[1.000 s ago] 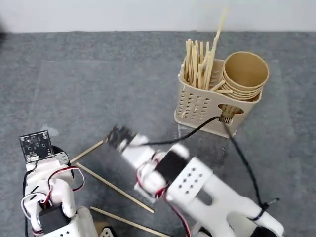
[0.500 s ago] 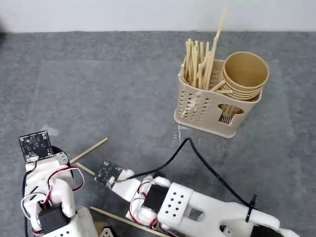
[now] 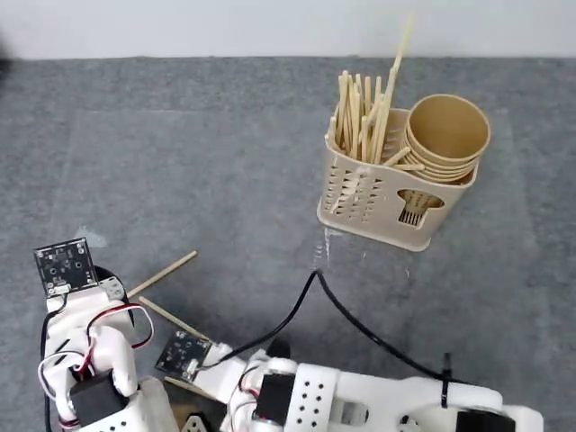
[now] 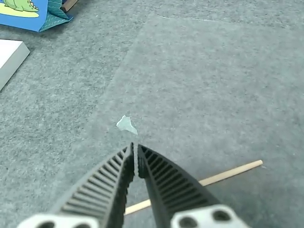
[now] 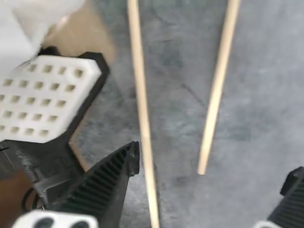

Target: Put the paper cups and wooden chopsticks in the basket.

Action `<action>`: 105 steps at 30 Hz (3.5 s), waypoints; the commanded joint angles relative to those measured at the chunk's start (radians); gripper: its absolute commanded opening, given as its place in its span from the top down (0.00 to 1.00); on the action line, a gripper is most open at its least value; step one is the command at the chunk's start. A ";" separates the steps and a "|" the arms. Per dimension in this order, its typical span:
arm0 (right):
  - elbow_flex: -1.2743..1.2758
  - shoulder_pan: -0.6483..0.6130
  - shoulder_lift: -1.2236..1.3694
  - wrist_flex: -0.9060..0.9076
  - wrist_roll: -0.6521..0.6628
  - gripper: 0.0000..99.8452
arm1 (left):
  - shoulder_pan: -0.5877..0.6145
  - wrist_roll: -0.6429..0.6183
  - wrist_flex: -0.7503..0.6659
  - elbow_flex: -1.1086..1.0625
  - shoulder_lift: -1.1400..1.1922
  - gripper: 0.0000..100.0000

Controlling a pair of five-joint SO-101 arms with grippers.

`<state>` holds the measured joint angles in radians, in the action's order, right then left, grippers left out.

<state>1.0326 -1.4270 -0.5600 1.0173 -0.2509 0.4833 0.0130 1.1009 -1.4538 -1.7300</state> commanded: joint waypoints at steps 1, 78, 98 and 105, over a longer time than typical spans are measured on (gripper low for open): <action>0.003 -0.002 0.036 -0.050 -0.025 0.54 | 0.003 0.005 0.000 0.035 -0.011 0.99; -0.192 0.176 0.288 0.137 0.041 0.67 | -0.002 0.008 -0.002 0.030 -0.011 0.99; -0.388 0.125 0.288 0.415 0.041 0.66 | -0.003 0.008 -0.002 0.030 -0.011 0.99; -0.485 0.147 0.288 0.535 0.043 0.66 | -0.003 0.008 -0.002 0.030 -0.011 0.99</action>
<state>0.6076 -1.2935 -0.2654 1.5159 -0.2094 0.4833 0.0130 1.1009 -1.4538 -1.7300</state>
